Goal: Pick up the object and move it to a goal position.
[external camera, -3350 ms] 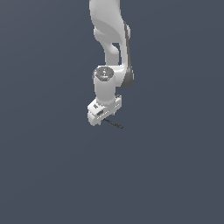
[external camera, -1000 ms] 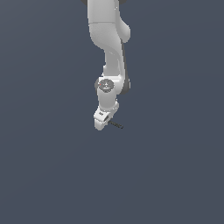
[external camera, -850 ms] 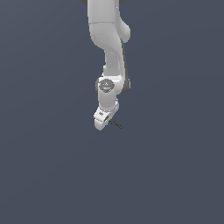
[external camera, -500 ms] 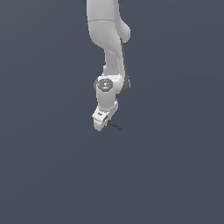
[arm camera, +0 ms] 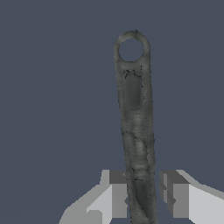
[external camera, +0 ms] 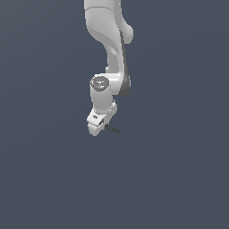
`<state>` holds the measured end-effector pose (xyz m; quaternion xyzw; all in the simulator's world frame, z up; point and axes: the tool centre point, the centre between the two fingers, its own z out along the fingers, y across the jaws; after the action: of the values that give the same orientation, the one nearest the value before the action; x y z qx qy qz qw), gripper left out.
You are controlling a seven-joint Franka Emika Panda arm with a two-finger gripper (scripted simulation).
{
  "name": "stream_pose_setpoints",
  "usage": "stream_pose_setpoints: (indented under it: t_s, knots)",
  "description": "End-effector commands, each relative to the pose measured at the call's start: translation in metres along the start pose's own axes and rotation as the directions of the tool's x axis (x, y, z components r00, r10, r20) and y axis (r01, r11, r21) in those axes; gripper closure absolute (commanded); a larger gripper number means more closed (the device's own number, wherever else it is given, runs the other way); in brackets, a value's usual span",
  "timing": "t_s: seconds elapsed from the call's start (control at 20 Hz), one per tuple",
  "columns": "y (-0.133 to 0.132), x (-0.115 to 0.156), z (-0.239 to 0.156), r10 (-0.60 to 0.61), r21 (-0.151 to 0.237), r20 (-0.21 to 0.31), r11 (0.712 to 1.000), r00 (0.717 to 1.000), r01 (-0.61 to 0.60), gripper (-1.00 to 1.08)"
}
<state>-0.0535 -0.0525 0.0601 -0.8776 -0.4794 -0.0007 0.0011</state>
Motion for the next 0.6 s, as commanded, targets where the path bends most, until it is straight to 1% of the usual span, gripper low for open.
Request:
stream_pose_setpoints:
  t_s: [0.0, 0.55]
  knots:
    - [0.016, 0.0, -0.016, 0.0, 0.0, -0.001, 1.0, 1.0, 0.0, 1.08]
    - [0.09, -0.002, -0.088, 0.002, 0.0, -0.002, 1.0, 1.0, -0.002, 1.08]
